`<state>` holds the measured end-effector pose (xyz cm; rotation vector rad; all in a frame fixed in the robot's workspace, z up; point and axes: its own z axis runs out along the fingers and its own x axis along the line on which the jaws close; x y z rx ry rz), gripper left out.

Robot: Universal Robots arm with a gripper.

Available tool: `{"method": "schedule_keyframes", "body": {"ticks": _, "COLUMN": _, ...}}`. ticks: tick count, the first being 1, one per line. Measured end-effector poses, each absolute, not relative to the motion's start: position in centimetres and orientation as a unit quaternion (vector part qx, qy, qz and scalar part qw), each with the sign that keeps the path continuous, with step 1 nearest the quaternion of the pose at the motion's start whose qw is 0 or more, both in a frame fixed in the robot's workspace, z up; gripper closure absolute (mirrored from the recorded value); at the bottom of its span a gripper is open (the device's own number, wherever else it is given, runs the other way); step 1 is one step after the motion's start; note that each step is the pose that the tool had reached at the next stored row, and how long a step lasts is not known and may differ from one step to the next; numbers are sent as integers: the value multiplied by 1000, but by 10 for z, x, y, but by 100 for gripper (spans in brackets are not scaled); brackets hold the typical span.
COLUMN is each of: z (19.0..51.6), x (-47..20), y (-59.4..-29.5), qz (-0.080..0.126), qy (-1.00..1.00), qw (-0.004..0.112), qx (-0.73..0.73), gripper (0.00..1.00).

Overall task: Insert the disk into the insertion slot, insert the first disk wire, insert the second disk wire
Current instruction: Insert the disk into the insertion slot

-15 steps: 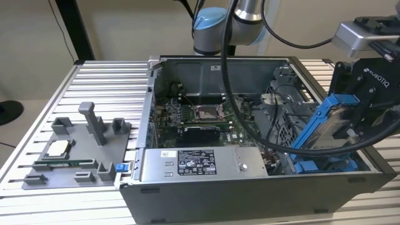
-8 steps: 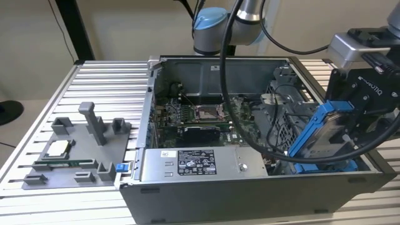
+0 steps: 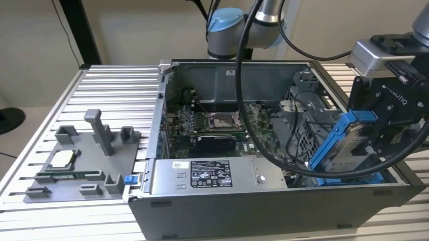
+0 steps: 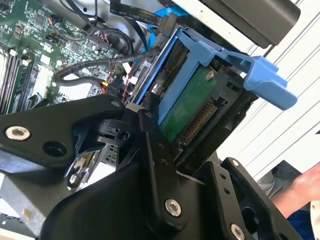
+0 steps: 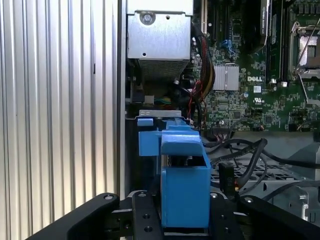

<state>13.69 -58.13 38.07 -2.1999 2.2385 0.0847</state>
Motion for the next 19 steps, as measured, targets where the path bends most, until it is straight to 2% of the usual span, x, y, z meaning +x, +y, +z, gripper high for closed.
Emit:
{"method": "schedule_keyframes", "body": {"ticks": 1, "z": 381, "x": 137, "y": -581, "qz": 27, "qy": 713, "qw": 1, "qx": -701, "gripper": 100}}
{"method": "schedule_keyframes", "body": {"ticks": 2, "z": 381, "x": 137, "y": -581, "qz": 27, "qy": 713, "qw": 1, "qx": -701, "gripper": 0}}
{"method": "schedule_keyframes", "body": {"ticks": 11, "z": 401, "x": 137, "y": -580, "qz": 26, "qy": 713, "qw": 2, "qx": -701, "gripper": 0}}
{"method": "schedule_keyframes", "body": {"ticks": 16, "z": 401, "x": 134, "y": -568, "qz": 13, "qy": 713, "qw": 16, "qx": -701, "gripper": 0}}
{"method": "schedule_keyframes", "body": {"ticks": 19, "z": 401, "x": 131, "y": -563, "qz": 12, "qy": 713, "qw": 16, "qx": -701, "gripper": 0}}
